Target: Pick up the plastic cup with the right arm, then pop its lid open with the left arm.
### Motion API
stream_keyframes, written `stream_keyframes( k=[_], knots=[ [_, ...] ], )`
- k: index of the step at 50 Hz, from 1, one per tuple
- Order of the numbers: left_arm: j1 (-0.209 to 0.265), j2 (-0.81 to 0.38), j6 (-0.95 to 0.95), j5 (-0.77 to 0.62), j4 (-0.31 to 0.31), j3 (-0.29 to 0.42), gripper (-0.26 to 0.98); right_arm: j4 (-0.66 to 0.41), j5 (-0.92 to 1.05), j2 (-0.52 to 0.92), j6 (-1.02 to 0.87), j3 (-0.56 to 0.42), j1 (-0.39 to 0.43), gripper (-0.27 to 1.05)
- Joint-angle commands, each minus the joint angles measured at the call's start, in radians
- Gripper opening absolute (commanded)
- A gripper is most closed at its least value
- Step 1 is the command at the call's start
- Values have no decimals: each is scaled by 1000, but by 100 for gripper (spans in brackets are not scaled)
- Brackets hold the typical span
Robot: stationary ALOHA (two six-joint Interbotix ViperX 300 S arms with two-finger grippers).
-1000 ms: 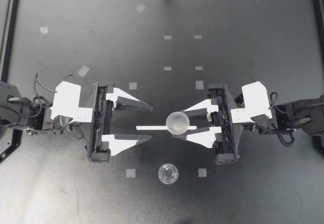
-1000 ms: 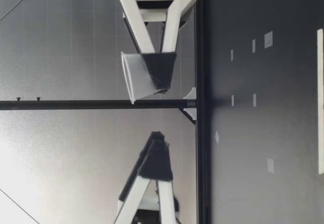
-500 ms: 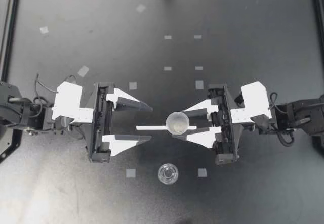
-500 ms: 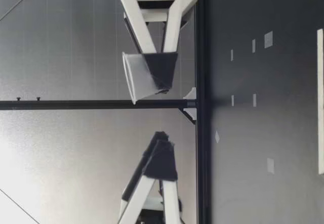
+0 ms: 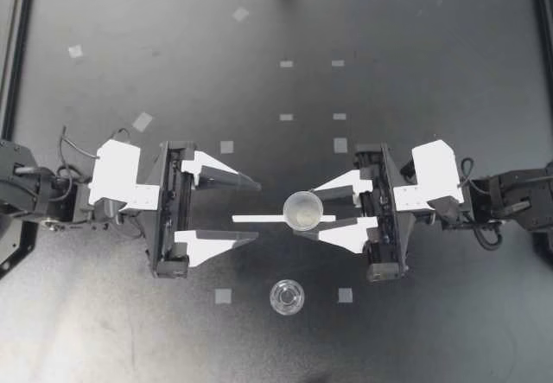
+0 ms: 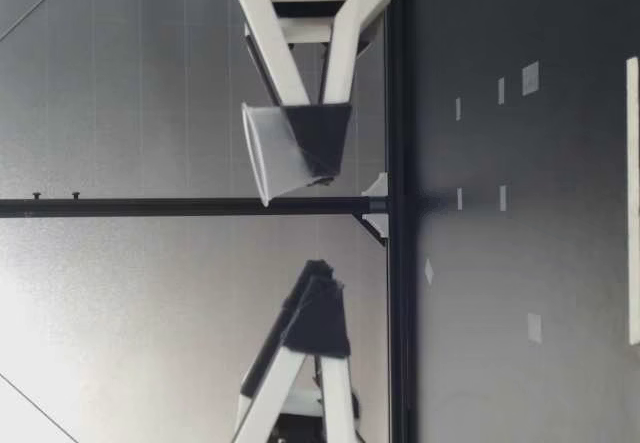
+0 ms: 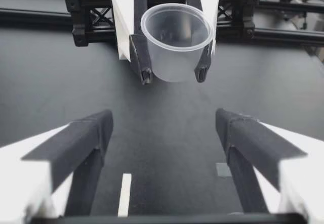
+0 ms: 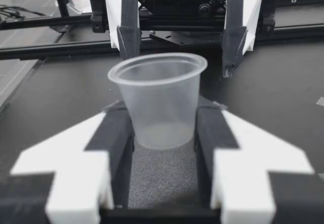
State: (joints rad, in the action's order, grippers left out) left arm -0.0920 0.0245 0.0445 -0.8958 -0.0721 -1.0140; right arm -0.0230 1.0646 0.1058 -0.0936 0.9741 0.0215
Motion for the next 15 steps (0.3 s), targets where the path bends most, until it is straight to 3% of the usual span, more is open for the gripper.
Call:
stream_keyframes(
  k=[1, 15],
  knots=[
    [0, 9, 2, -5, 0, 20, 75, -2, 3, -12, 2, -9, 5, 36],
    [0, 9, 5, -5, 0, 20, 75, -2, 0, -15, 2, -11, 5, 36]
  ],
)
